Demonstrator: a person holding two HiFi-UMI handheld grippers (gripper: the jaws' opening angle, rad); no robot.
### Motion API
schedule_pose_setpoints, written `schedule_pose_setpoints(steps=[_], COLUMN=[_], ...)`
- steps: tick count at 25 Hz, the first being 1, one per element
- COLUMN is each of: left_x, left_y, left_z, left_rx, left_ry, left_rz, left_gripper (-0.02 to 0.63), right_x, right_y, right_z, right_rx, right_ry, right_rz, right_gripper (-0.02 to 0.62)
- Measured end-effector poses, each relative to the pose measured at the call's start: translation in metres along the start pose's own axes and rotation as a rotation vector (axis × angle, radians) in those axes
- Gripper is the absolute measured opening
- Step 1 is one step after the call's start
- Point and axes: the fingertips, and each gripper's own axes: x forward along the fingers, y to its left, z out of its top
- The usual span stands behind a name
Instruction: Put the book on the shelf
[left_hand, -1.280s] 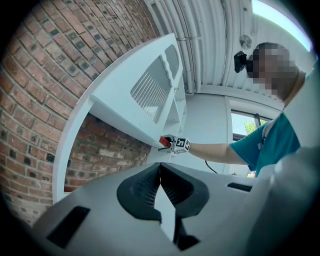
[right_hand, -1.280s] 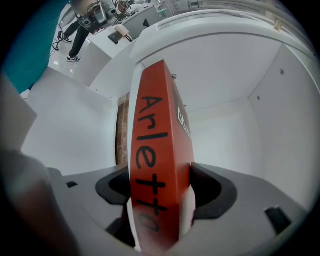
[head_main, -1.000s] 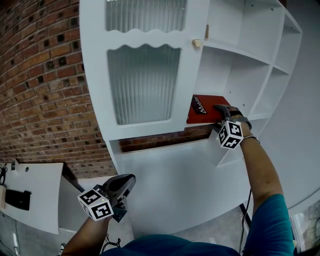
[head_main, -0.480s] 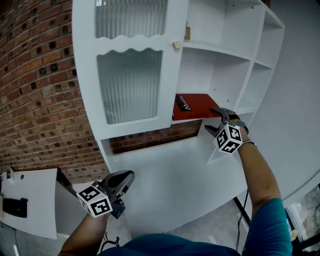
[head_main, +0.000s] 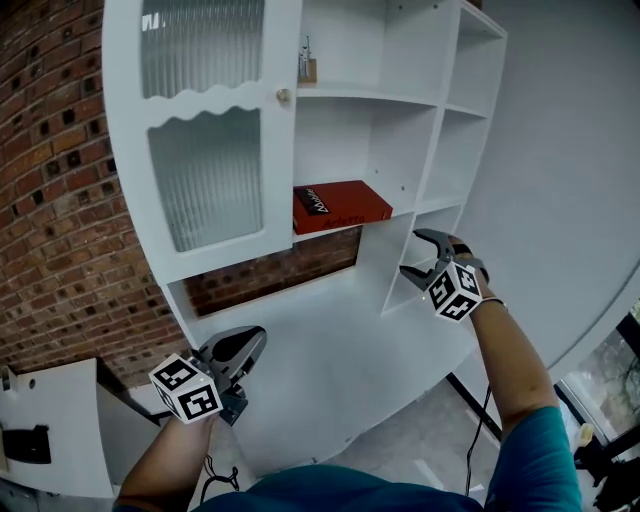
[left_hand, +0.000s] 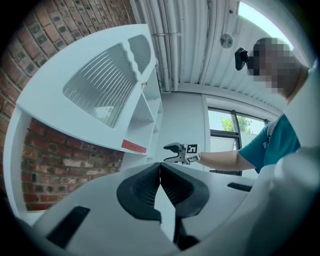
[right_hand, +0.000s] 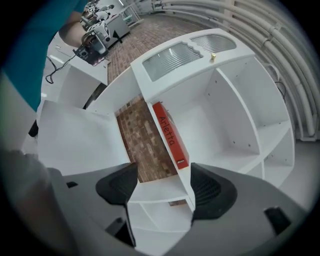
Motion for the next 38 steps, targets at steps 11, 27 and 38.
schedule_pose_setpoints(steps=[11,27,38], left_x=[0.049,0.105,0.108], left_y=[-0.038,-0.073,-0.077], left_z=[0.003,-0.018,-0.039], left_rx=[0.010,-0.002,-0.010], left_ry=[0.001,0.032,0.062], left_rz=[-0.138,-0.265,-0.258], left_gripper=[0.015,0.015,0.015], right_x=[-0.103,-0.208,-0.224], right_y=[0.053,0.106,0.149], right_z=[-0.039,-0.059,-0.074], right_rx=[0.266,0.953,1.217], right_ry=[0.024,-0.189,-0.230], right_rz=[0.025,-0.065,-0.151], right_gripper=[0.301,0.191,0.034])
